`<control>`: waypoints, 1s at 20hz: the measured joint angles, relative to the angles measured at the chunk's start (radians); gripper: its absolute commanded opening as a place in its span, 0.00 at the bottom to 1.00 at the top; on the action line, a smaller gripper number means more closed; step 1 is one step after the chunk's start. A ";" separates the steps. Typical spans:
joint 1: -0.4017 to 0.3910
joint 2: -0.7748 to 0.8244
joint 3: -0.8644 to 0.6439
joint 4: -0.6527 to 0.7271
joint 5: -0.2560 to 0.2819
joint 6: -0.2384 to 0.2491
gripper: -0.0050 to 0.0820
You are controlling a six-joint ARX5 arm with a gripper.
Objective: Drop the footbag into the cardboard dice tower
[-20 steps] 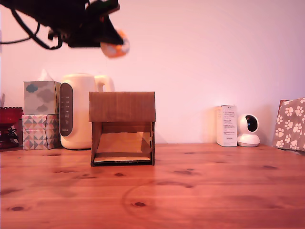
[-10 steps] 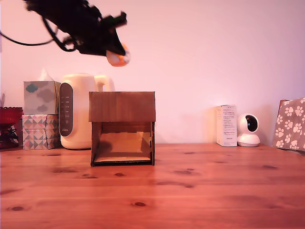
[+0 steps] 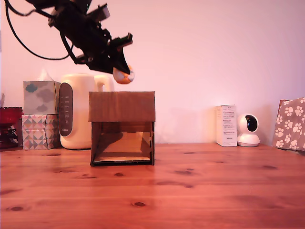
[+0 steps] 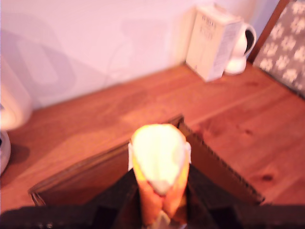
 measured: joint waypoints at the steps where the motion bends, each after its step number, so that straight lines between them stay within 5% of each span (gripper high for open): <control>1: 0.000 0.000 0.000 0.000 0.000 0.019 0.30; 4: 0.000 0.000 0.000 0.034 0.000 0.067 0.85; 5: 0.000 0.000 0.000 0.044 0.000 0.075 0.92; 9: 0.000 0.000 0.047 -0.026 -0.003 0.079 0.91; 11: 0.000 0.000 0.080 -0.073 -0.003 0.080 0.76; 12: 0.000 -0.002 0.085 -0.095 -0.004 0.080 0.56; 14: 0.000 -0.011 0.085 -0.157 -0.004 0.080 0.01; 15: 0.000 -0.016 0.085 -0.183 -0.003 0.080 0.08; 20: 0.000 -0.087 0.085 -0.274 0.007 0.092 0.03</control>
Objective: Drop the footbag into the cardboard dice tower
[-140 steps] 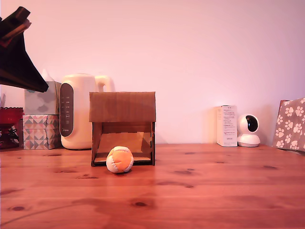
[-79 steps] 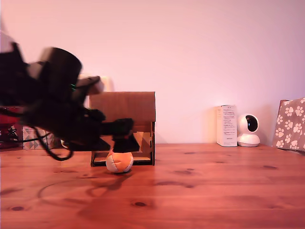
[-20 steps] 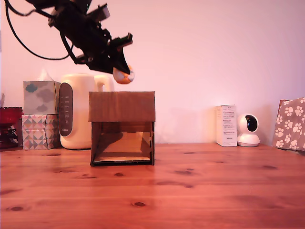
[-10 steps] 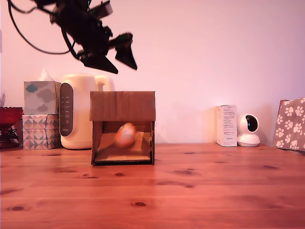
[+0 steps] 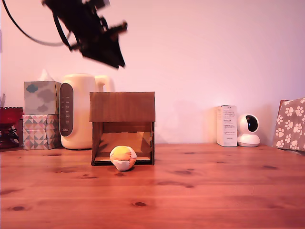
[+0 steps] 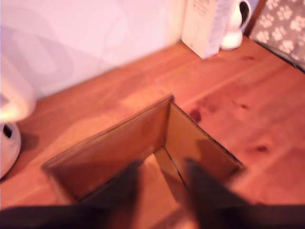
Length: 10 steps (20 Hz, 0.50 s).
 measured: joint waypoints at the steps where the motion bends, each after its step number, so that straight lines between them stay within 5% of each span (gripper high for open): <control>1: 0.000 -0.016 0.000 -0.015 0.012 0.006 0.03; 10: 0.000 -0.060 -0.072 0.011 0.096 0.029 0.03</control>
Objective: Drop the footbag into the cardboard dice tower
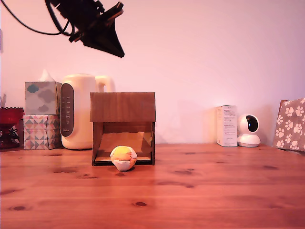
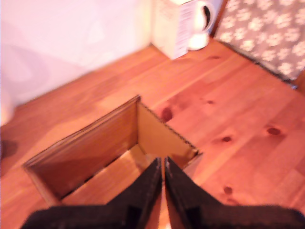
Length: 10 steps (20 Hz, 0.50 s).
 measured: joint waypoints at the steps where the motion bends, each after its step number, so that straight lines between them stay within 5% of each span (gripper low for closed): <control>1: 0.000 -0.027 -0.058 0.034 0.001 0.000 0.03; 10: 0.019 -0.451 -0.633 0.347 0.043 0.000 0.03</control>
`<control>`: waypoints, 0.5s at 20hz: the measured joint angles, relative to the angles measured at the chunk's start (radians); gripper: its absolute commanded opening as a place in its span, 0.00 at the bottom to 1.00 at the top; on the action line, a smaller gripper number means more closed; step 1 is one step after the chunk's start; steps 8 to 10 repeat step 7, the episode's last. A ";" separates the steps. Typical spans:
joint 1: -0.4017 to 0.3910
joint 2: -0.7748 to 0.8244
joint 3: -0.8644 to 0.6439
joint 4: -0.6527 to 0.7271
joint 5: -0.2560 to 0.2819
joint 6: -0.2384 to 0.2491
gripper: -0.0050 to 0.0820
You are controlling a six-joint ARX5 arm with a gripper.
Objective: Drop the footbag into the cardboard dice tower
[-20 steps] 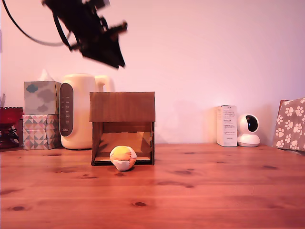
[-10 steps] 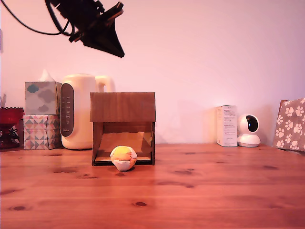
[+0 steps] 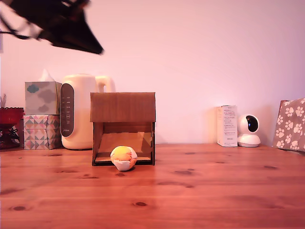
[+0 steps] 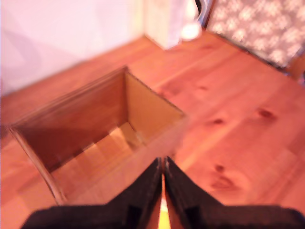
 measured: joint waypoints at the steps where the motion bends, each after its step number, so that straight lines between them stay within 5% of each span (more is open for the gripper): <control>1: 0.000 -0.040 -0.053 0.019 0.000 0.000 0.03; 7: 0.048 -0.232 -0.321 0.039 -0.018 -0.043 0.03; 10: 0.048 -0.232 -0.321 0.039 -0.018 -0.043 0.03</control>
